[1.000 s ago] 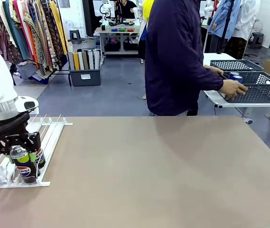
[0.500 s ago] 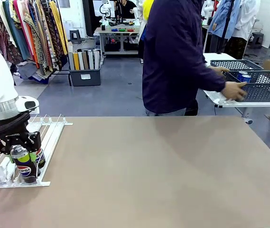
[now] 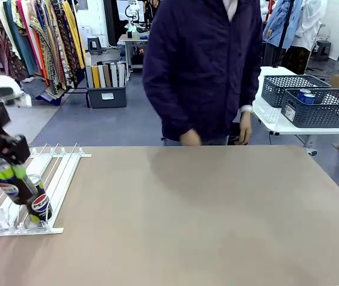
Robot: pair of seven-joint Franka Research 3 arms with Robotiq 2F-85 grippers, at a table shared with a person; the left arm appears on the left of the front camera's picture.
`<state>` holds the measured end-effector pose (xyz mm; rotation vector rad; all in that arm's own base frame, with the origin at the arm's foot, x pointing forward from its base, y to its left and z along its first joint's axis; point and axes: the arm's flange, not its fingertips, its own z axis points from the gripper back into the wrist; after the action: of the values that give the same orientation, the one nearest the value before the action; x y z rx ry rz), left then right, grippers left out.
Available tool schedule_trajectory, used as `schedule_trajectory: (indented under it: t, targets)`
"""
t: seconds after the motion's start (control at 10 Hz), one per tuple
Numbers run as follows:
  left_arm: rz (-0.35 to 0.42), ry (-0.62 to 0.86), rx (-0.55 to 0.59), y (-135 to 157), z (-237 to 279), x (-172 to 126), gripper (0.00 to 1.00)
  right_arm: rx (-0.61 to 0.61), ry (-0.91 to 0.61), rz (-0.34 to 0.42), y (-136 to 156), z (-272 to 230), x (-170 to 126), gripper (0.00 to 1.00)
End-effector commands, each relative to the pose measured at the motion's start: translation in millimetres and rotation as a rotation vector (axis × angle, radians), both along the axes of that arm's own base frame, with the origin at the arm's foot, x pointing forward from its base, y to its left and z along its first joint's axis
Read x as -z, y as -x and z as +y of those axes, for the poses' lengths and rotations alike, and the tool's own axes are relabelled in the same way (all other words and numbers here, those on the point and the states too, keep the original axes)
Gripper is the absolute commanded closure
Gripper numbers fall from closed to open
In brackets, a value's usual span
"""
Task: Retrieve and store the cans from the dispenser.
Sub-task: Pick up one can from the Automatic Can Dispenser and place it in the middle of the table.
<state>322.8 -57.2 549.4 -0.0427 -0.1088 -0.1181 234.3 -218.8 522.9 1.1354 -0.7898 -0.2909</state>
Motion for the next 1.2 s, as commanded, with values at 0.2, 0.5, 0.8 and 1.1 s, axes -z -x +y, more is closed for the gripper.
schedule_trajectory:
  t: [0.2,0.5,0.8,1.1]
  targets:
    - [-0.239,0.176,0.018,32.5,22.0,-47.1,1.00,-0.001,-0.004,-0.040,-3.0,-0.1,-2.2,0.00]
    - [-0.220,0.141,-0.020,37.0,23.0,-60.6,1.00,-0.001,-0.004,-0.040,-3.0,-0.1,-2.2,0.00]
    - [-0.220,0.141,-0.020,37.0,23.0,-60.6,1.00,-0.001,-0.004,-0.040,-3.0,-0.1,-2.2,0.00]
    - [-0.194,0.115,-0.017,14.8,1.9,-54.7,1.00,-0.001,-0.004,-0.040,-3.0,-0.1,-2.2,0.00]
